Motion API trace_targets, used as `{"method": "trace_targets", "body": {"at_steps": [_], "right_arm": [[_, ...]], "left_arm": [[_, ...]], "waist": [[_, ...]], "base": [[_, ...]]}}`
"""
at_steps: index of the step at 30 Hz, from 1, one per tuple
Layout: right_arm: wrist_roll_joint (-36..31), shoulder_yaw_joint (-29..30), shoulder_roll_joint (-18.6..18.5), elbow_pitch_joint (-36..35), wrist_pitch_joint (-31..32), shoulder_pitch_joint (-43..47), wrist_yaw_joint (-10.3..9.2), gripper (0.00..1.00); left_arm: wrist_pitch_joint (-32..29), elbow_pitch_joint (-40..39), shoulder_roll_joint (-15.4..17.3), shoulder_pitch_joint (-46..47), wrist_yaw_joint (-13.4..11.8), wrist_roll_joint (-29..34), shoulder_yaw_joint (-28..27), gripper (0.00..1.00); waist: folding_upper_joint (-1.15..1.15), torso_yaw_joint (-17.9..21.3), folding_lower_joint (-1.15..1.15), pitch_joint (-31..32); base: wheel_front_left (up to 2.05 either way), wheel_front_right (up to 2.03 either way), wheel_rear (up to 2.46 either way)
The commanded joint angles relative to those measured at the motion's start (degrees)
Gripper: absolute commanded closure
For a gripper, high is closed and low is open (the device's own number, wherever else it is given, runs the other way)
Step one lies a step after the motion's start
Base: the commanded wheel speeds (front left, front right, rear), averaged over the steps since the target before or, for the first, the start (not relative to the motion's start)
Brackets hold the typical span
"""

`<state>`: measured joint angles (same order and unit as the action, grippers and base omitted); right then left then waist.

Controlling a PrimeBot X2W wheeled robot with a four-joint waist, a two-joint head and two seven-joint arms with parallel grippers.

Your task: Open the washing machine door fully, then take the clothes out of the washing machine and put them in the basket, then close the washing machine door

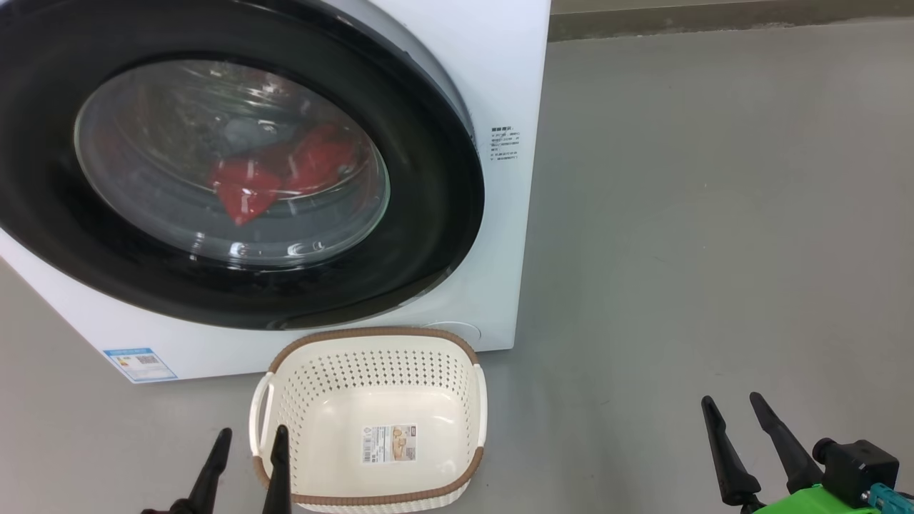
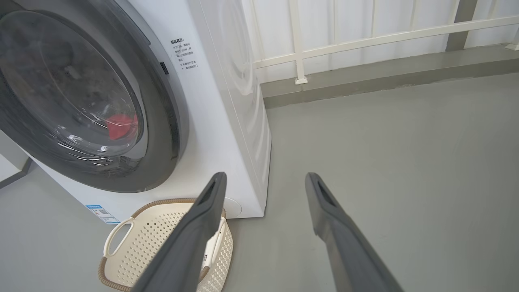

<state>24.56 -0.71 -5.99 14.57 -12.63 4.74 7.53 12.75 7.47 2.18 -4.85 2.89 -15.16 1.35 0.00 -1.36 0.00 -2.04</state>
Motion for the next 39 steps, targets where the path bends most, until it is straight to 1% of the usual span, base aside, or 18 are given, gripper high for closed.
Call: {"method": "trace_targets", "body": {"at_steps": [1, 9, 23, 24, 25, 30, 31, 36, 39], "right_arm": [[-1.7, -1.0, -1.2, -1.3, -1.0, -0.5, -0.04, 0.00], [-5.7, -0.8, -1.6, -1.0, -2.4, 0.4, -0.04, 0.00], [-5.1, -0.5, -1.0, -1.4, -2.4, 0.3, -0.04, 0.00], [-4.6, -0.7, -0.9, -1.4, -2.4, 0.3, -0.04, 0.55], [-4.1, -0.9, -0.8, -1.5, -2.4, 0.2, -0.04, 1.00], [0.0, -1.7, 0.0, -2.4, -2.4, -2.5, -0.04, 1.00], [0.0, -1.7, 0.0, -2.4, -2.4, -2.5, -0.04, 1.00], [5.5, -3.5, 0.5, -3.5, -2.4, -8.4, -0.04, 1.00], [9.4, -5.6, -0.1, -3.7, -2.4, -12.7, -0.04, 1.00]], "left_arm": [[0.9, -1.2, 0.6, 0.4, -0.3, 1.8, -1.6, 0.00], [2.2, -0.6, 0.7, -0.2, -0.4, 5.7, -2.3, 0.00], [2.2, -0.6, 0.7, -0.1, -0.1, 5.2, -2.5, 0.00], [2.2, -0.6, 0.7, -0.1, -0.1, 5.2, -2.4, 0.00], [2.2, -0.6, 0.7, 0.0, -0.1, 5.1, -2.4, 0.00], [2.2, -0.7, 0.7, 0.5, -0.1, 4.8, -1.8, 0.00], [2.2, -0.7, 0.7, 0.5, -0.1, 4.8, -1.8, 0.00], [2.2, -0.7, 0.7, 1.6, -0.4, 4.0, -0.2, 0.00], [2.2, -0.8, 0.7, 2.4, -0.5, 3.6, 1.0, 0.00]], "waist": [[0.00, 0.0, 0.00, 0.0], [0.00, 0.3, 0.00, -0.1], [0.00, 0.2, 0.00, -0.4], [0.00, 0.2, 0.00, -0.4], [0.00, 0.1, 0.00, -0.4], [0.00, -0.4, 0.00, -1.0], [0.00, -0.4, 0.00, -1.0], [0.00, -1.5, 0.00, -2.5], [0.00, -2.6, 0.00, -3.6]], "base": [[0.00, 0.00, 0.00], [0.00, 0.00, 0.00], [0.00, 0.00, 0.00], [0.00, 0.00, 0.00], [0.00, 0.00, 0.00], [0.00, 0.00, 0.00], [0.00, 0.00, 0.00], [0.00, 0.00, 0.00], [0.00, 0.00, 0.00]]}}
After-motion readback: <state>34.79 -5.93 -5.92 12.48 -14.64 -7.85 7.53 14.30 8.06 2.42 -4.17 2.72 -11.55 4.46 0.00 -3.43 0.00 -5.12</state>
